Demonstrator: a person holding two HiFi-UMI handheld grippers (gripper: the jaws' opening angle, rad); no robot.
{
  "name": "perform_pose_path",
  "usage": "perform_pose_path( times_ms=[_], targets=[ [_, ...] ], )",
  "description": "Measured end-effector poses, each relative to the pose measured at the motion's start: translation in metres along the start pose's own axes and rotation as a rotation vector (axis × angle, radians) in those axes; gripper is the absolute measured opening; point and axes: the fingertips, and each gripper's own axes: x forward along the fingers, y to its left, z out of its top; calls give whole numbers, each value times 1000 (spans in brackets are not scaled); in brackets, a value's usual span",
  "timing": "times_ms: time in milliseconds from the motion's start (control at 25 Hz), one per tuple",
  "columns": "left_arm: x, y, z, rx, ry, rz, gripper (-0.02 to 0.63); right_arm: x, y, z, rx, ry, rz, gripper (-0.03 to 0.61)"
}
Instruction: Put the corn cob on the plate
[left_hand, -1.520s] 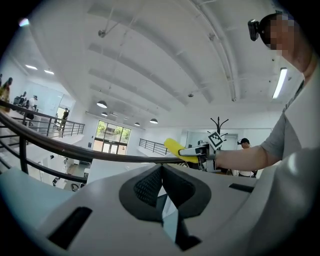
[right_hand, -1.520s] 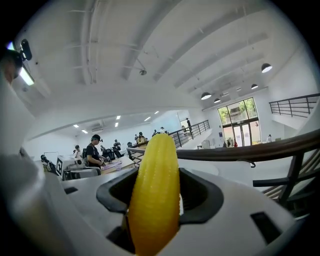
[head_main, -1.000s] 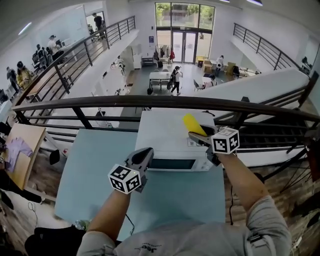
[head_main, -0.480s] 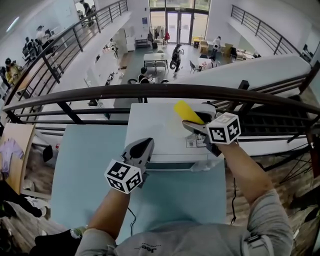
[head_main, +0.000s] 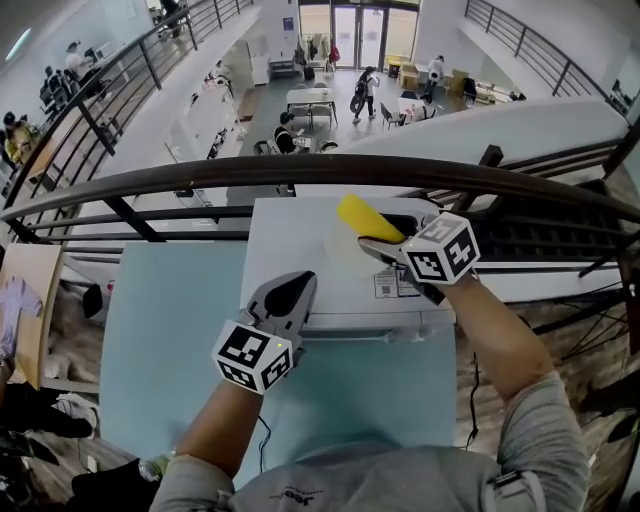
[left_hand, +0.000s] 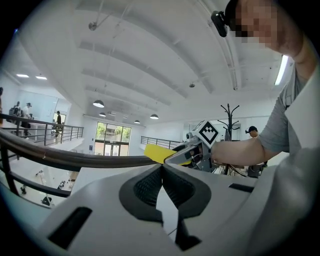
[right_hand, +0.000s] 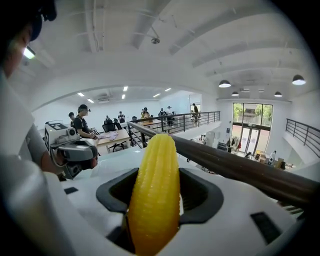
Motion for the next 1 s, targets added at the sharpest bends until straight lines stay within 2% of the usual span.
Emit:
perform_pose_path(
  times_ms=[600, 1000],
  targets=[
    [4, -2, -6, -35, 7, -11, 18, 22, -2, -24, -48, 102, 8, 258],
    [6, -1, -11, -47, 10, -18, 17, 28, -3, -33, -51, 131, 10, 258]
  ],
)
